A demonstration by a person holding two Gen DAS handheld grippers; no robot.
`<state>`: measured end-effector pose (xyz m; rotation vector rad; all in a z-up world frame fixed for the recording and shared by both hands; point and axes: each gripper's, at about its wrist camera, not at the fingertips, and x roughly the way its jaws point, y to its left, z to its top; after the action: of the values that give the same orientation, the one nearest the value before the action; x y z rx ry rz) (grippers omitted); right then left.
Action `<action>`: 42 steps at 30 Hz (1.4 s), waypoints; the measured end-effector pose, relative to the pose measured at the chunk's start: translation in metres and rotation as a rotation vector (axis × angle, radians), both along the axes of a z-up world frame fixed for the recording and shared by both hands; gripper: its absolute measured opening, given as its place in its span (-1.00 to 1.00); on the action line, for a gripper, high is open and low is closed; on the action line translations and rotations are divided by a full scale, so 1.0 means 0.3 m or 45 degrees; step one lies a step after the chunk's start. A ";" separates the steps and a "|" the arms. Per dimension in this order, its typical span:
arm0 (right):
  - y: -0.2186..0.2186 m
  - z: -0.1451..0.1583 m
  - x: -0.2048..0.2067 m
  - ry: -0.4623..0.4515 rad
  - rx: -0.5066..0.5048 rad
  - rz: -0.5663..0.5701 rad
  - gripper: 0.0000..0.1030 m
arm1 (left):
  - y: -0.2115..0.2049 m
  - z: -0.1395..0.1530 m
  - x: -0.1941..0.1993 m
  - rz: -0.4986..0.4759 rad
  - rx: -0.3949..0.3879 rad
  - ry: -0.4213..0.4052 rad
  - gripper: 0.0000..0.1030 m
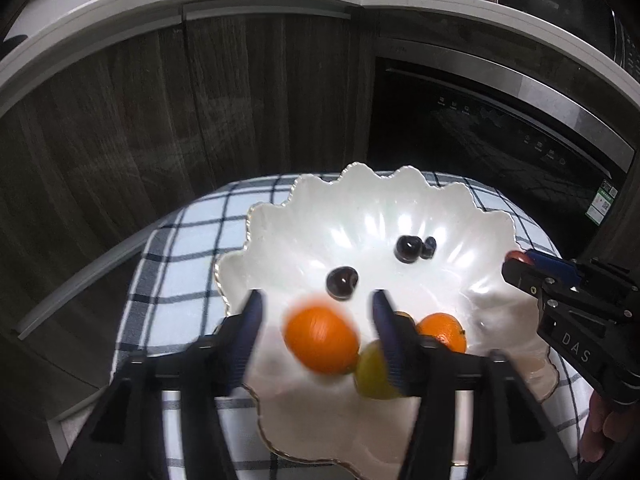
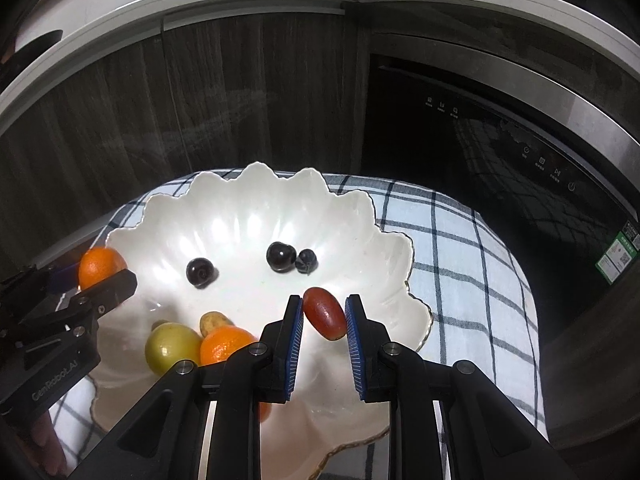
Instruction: Organize fruits
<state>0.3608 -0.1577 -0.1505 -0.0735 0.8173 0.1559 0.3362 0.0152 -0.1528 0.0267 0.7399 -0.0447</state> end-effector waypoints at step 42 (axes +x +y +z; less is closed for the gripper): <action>-0.060 0.195 -0.287 -0.145 0.022 -0.121 0.57 | 0.002 0.183 -0.295 0.066 0.021 -0.115 0.89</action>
<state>0.2747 -0.1758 -0.0921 -0.0267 0.7041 0.0683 0.2476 0.0157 -0.0979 0.0252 0.6504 0.0122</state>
